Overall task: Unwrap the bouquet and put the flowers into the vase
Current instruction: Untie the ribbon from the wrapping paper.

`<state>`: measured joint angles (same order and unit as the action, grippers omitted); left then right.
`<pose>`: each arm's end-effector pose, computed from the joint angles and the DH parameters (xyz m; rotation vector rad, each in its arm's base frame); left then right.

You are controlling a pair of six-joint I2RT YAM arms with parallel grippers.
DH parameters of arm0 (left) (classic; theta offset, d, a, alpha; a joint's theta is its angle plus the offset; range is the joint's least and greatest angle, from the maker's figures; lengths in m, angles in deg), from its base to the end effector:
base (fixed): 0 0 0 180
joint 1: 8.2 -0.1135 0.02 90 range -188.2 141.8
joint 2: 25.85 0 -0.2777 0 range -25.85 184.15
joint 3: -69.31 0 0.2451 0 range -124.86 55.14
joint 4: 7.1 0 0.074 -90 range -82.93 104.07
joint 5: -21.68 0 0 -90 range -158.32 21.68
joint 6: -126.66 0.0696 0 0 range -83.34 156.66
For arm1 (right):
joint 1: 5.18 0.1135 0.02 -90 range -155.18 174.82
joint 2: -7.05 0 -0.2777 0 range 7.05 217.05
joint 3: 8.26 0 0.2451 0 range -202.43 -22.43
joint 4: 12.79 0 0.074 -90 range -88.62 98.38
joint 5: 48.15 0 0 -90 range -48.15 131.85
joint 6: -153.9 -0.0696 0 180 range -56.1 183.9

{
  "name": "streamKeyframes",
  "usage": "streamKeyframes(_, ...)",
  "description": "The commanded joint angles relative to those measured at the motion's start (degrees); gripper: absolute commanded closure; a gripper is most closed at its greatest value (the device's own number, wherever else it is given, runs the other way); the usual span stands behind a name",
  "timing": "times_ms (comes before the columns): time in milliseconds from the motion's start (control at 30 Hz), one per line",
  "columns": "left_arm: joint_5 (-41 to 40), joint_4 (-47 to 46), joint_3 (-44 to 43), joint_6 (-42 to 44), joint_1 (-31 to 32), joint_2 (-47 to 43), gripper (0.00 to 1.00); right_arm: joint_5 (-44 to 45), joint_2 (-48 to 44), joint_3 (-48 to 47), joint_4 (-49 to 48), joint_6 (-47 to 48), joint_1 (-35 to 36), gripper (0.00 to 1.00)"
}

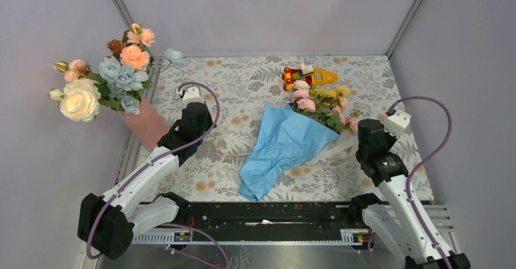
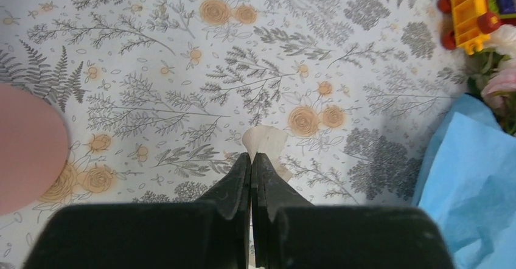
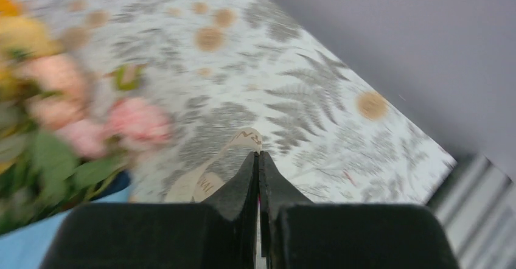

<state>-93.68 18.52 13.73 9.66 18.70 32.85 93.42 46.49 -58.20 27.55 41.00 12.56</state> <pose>0.2280 -0.0822 0.2716 -0.2689 2.0050 -0.1359 0.1578 -0.0068 0.2762 0.5976 1.8162 -0.4638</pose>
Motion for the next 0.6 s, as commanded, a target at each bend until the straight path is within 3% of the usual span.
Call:
streamKeyframes(0,-2.6,2.2,-3.5,1.7,-0.3,1.1,1.0,2.5,3.2,-2.0,7.7,-10.6,-12.1,1.0)
streamKeyframes(233,-9.3,5.3,-5.5,2.7,-0.3,2.4,1.0,22.5,-2.4,-1.7,9.6,-13.6,-17.0,1.0)
streamKeyframes(367,-9.6,5.3,-6.0,2.5,-0.3,3.7,0.97,24.9,-5.2,-1.5,11.2,-16.7,-17.4,0.93)
streamKeyframes(400,-9.2,5.3,-6.0,2.5,-0.3,3.8,0.93,24.2,-5.1,-1.5,11.3,-16.6,-17.4,0.87)
streamKeyframes(433,-8.5,5.1,-6.0,2.5,-0.3,4.0,0.87,23.4,-4.7,-1.6,11.2,-16.2,-17.4,0.73)
streamKeyframes(533,-5.5,3.8,-5.4,3.4,-0.3,3.5,0.61,18.9,-4.0,-1.6,11.3,-15.8,-18.2,0.16)
streamKeyframes(567,-3.4,2.9,-5.1,4.0,-0.2,3.3,0.53,17.2,-4.0,-1.6,11.0,-15.4,-18.2,0.1)
